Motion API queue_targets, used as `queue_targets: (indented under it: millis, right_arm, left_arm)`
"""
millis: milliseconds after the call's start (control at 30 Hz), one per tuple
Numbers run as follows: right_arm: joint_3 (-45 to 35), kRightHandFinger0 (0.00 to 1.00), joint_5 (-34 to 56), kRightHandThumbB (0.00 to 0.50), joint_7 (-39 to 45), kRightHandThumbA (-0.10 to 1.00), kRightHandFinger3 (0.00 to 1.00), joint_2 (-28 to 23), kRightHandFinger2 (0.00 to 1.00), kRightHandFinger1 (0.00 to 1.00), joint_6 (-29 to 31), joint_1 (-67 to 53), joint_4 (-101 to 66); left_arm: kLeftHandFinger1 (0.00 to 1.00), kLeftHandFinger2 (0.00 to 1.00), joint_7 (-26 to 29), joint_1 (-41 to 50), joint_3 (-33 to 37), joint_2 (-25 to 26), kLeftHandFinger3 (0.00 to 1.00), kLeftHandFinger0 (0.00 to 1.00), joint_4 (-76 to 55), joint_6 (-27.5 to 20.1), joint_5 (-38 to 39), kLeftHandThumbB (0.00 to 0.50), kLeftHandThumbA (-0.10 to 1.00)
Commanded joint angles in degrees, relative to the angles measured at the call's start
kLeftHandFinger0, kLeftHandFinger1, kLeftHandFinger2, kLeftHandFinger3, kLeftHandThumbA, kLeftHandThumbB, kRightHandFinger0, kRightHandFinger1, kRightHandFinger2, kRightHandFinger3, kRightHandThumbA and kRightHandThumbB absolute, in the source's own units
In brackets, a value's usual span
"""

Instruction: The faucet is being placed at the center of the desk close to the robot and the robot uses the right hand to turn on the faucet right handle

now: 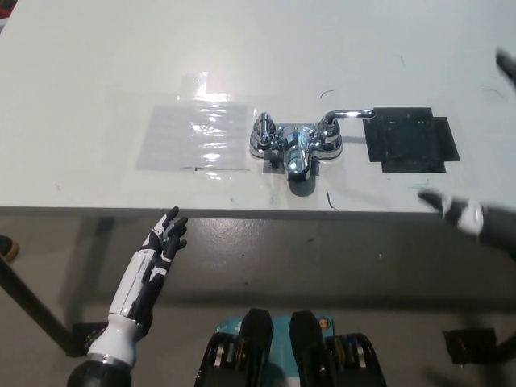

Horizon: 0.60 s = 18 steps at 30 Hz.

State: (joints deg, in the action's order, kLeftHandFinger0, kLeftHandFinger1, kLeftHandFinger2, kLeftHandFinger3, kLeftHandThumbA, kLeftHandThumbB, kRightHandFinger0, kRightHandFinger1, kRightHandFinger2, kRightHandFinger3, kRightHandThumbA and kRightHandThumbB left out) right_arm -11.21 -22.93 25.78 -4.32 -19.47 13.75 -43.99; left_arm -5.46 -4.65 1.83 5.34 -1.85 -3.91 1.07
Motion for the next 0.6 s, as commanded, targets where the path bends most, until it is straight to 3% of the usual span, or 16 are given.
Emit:
queue_targets:
  millis: [0,100,300,367,400,433,500,533,567]
  right_arm:
    - [-4.1,1.00,20.1,0.265,-10.0,1.00,1.00,5.3,1.00,1.00,17.7,-8.9,3.5]
    - [-3.3,1.00,17.7,0.196,-11.5,1.00,1.00,6.2,1.00,1.00,26.7,-11.1,14.4]
    - [-2.7,1.00,16.2,0.189,-12.6,0.99,1.00,7.5,1.00,1.00,29.7,-12.4,27.3]
    - [-2.5,1.00,16.0,0.135,-12.9,0.96,1.00,7.3,1.00,1.00,31.9,-12.0,33.1]
    - [-2.4,1.00,15.8,0.089,-13.1,0.85,1.00,7.3,1.00,1.00,32.6,-11.8,34.2]
    - [-2.3,1.00,15.7,0.120,-13.3,0.90,1.00,7.3,1.00,1.00,33.5,-11.8,36.4]
    - [-3.0,1.00,19.0,0.197,-11.8,0.86,1.00,8.2,1.00,1.00,32.2,-11.6,40.0]
    - [-3.1,1.00,19.8,0.214,-11.5,0.85,1.00,8.7,1.00,1.00,31.0,-12.0,40.5]
    - [-2.7,1.00,19.2,0.194,-11.7,0.85,1.00,8.5,1.00,1.00,31.9,-12.3,41.5]
  left_arm:
    - [1.00,1.00,-0.9,0.5,-0.5,0.9,1.00,1.00,-3.8,-1.2,1.1,0.103,0.89]
    - [1.00,1.00,-1.2,1.0,-0.4,0.9,1.00,1.00,-3.7,-1.7,1.4,0.087,0.87]
    - [1.00,1.00,-1.4,2.2,0.1,1.0,1.00,1.00,-3.3,-2.3,1.0,0.091,0.87]
    - [1.00,1.00,-1.6,2.7,0.3,1.0,1.00,1.00,-3.8,-1.8,1.2,0.083,0.87]
    - [1.00,1.00,-1.7,2.7,0.2,1.0,1.00,1.00,-3.9,-1.7,1.4,0.075,0.87]
    - [1.00,1.00,-1.8,2.9,0.3,0.9,1.00,1.00,-3.9,-1.5,1.6,0.081,0.86]
    - [1.00,1.00,-1.8,3.2,0.3,1.0,1.00,1.00,-4.0,-1.1,1.5,0.091,0.85]
    - [1.00,1.00,-1.8,3.4,0.5,1.1,1.00,1.00,-4.0,-1.3,1.2,0.086,0.85]
    - [1.00,1.00,-1.7,3.6,0.5,1.1,1.00,1.00,-3.7,-1.7,0.8,0.090,0.85]
